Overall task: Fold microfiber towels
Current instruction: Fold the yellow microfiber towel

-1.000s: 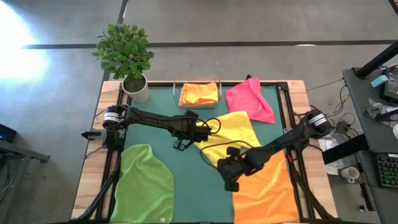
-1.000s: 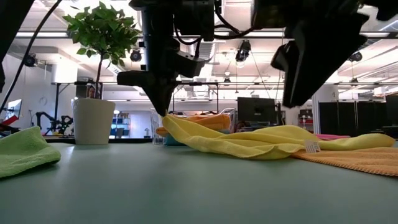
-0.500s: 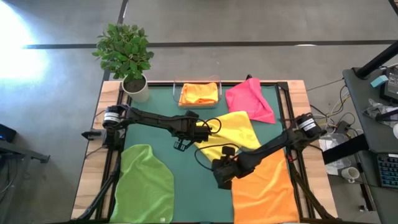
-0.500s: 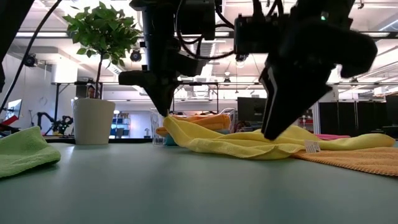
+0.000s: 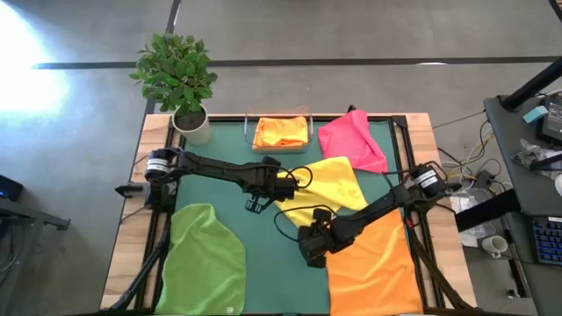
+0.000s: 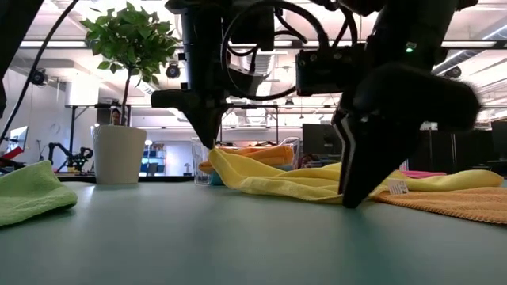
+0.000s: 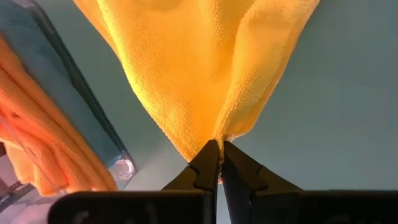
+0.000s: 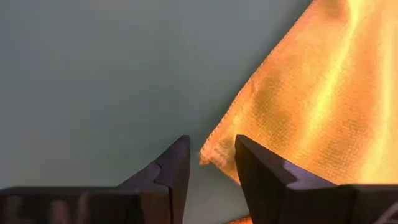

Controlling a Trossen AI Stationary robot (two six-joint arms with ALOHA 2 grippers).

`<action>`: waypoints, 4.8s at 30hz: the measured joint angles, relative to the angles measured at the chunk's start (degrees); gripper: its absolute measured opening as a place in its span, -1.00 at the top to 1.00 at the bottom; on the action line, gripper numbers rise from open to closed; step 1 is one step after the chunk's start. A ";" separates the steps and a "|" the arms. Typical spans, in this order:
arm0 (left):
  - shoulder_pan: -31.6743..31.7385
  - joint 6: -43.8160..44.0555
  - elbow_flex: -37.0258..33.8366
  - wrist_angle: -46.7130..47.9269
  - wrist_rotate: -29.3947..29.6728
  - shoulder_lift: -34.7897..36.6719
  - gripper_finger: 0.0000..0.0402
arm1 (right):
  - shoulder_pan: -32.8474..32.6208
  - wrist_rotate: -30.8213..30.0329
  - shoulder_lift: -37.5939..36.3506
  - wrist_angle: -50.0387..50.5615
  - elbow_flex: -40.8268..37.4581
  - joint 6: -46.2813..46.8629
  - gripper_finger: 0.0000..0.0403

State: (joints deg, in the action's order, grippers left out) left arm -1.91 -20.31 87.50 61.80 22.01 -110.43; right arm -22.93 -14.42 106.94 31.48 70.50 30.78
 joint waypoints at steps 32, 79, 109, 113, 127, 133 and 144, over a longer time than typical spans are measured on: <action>0.00 0.37 0.02 4.03 -0.89 8.14 1.00 | 0.30 -9.17 -12.39 22.60 12.16 5.97 0.96; -0.46 0.43 13.12 6.06 2.90 38.91 1.00 | 3.30 -51.66 -16.41 45.27 46.27 -15.88 0.96; -6.03 28.69 6.28 11.67 -18.68 36.21 1.00 | 3.42 -20.81 -16.15 41.05 38.51 6.97 0.96; -9.03 33.57 -0.54 10.73 -18.72 35.64 1.00 | 1.10 -15.35 -16.04 37.23 34.06 13.85 0.96; -10.19 42.92 -24.07 -5.87 -23.95 33.96 1.00 | -0.20 -11.48 -15.93 18.48 6.93 29.99 0.96; -10.05 45.55 -29.04 -11.86 -23.59 32.53 1.00 | 0.33 -11.03 -15.93 7.17 -1.84 30.28 0.96; -6.11 41.98 -29.24 -12.27 -13.43 28.14 1.00 | 7.63 -11.58 -15.93 3.57 -7.23 24.16 0.96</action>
State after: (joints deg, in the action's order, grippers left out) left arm -8.03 21.67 58.26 49.52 8.59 -82.29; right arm -15.30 -26.00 91.00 35.05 63.27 54.94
